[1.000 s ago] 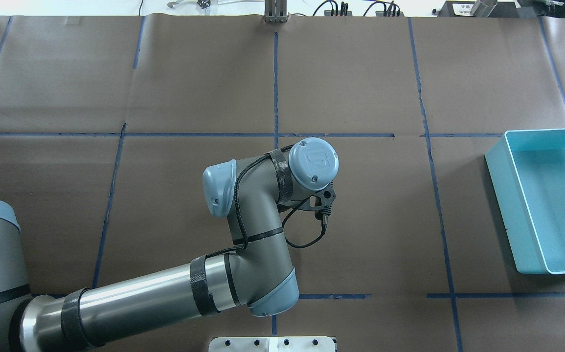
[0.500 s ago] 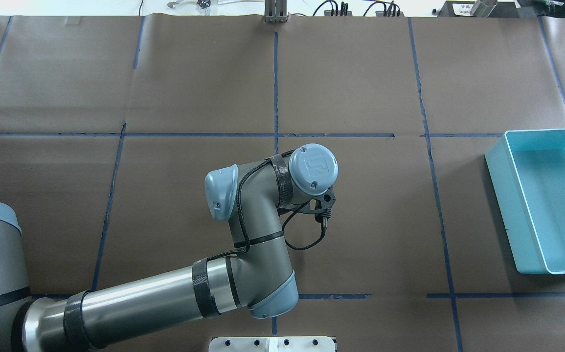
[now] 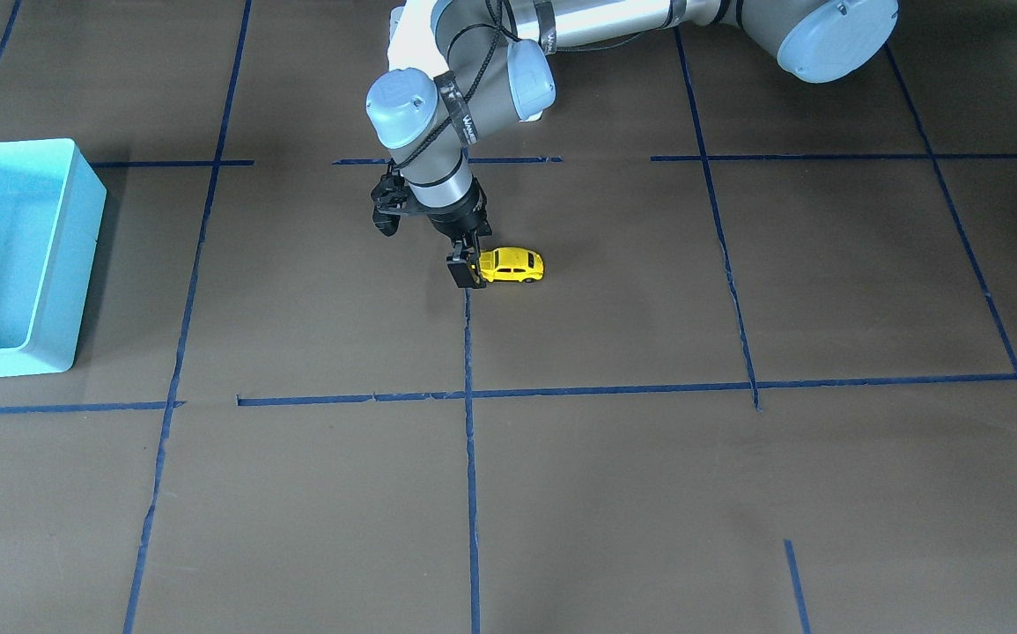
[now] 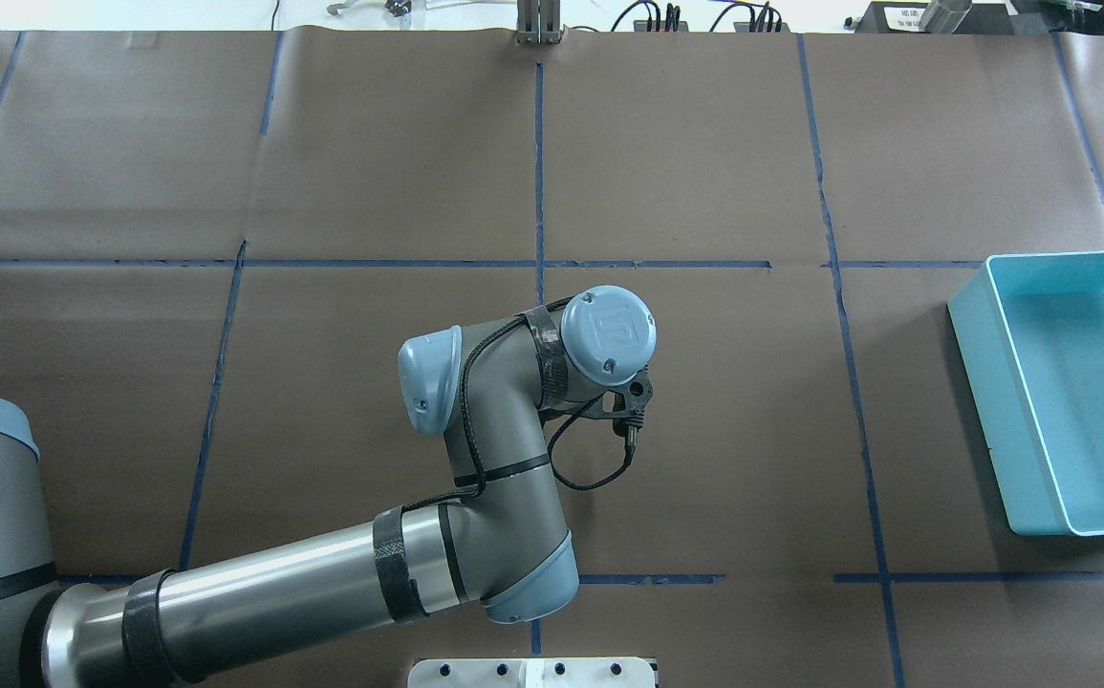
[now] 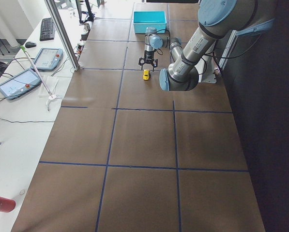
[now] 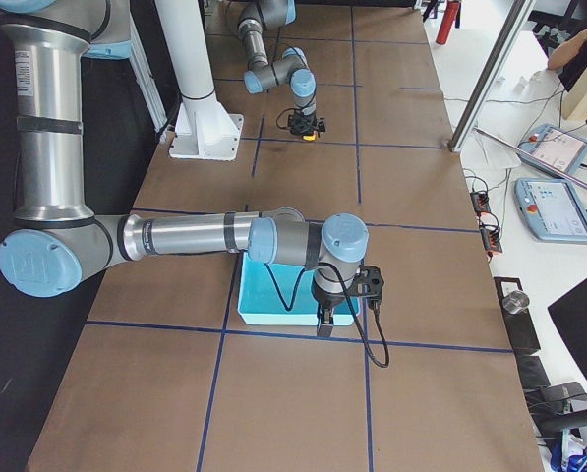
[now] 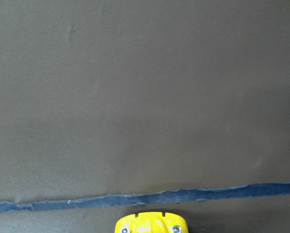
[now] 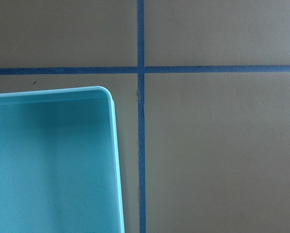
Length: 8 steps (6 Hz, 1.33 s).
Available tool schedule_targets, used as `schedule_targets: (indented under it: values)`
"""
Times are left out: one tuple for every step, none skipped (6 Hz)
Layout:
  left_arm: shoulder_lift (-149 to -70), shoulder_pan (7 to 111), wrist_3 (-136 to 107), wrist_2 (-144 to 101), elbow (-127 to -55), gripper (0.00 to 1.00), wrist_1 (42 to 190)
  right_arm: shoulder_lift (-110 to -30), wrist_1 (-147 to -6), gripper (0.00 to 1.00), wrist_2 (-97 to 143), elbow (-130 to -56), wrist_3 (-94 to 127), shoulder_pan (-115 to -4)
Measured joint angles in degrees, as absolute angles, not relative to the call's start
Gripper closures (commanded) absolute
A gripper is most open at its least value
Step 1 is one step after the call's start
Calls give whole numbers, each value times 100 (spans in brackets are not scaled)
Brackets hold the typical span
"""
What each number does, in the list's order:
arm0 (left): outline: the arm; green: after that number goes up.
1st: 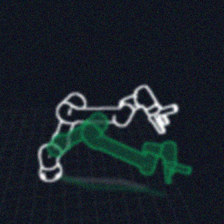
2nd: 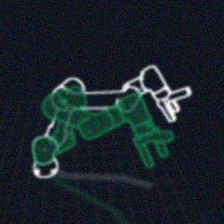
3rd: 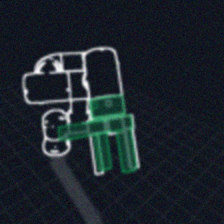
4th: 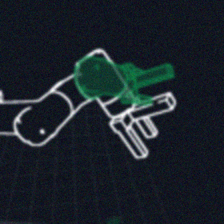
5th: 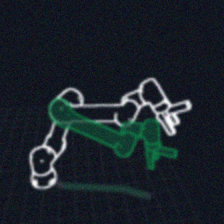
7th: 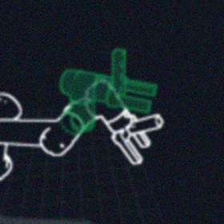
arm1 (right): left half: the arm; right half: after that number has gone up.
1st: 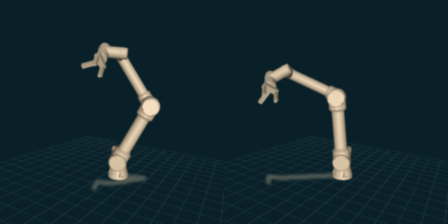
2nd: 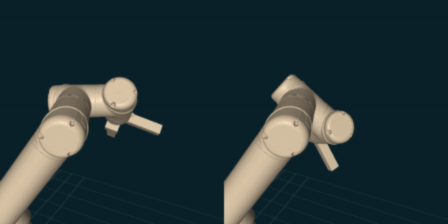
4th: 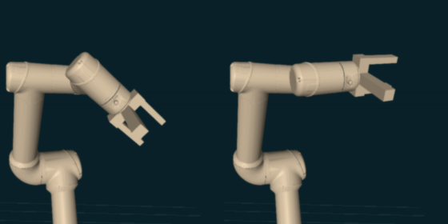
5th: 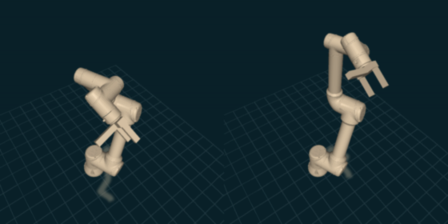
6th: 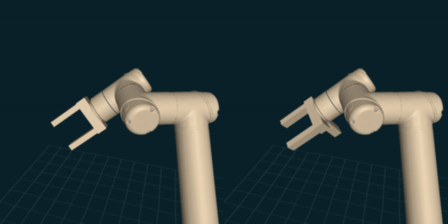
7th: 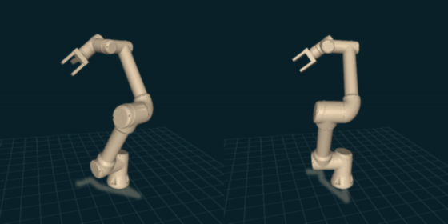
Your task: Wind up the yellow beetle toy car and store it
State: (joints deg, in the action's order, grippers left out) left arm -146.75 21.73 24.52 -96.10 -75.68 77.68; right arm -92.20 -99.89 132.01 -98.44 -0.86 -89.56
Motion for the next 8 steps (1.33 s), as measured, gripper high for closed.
schedule_targets:
  values:
    - [-14660,2177,2452,-9616,-7568,21,7775,-9220,-9989,0,13201,-9844,-81,-8959]
    - [-14640,2179,2452,-9624,-7568,21,7775,-9217,-9972,0,13201,-9844,-77,-8960]
    - [-14621,2179,2452,-9633,-7569,41,7771,-9216,-9951,0,13201,-9844,-73,-8958]
    - [-14606,2184,2457,-9641,-7573,61,7772,-9218,-9944,0,13204,-9845,-71,-8957]
    - [-14602,2189,2468,-9662,-7583,84,7774,-9219,-9941,0,13208,-9850,-73,-8958]
    - [-14602,2213,2472,-9735,-7612,93,7773,-9219,-9941,0,13212,-9859,-77,-8959]
    - [-14605,2273,2474,-9819,-7727,97,7777,-9220,-9940,0,13216,-9865,-76,-8958]
    - [-14610,2354,2488,-9864,-7888,99,7780,-9223,-9940,0,13218,-9868,-75,-8957]
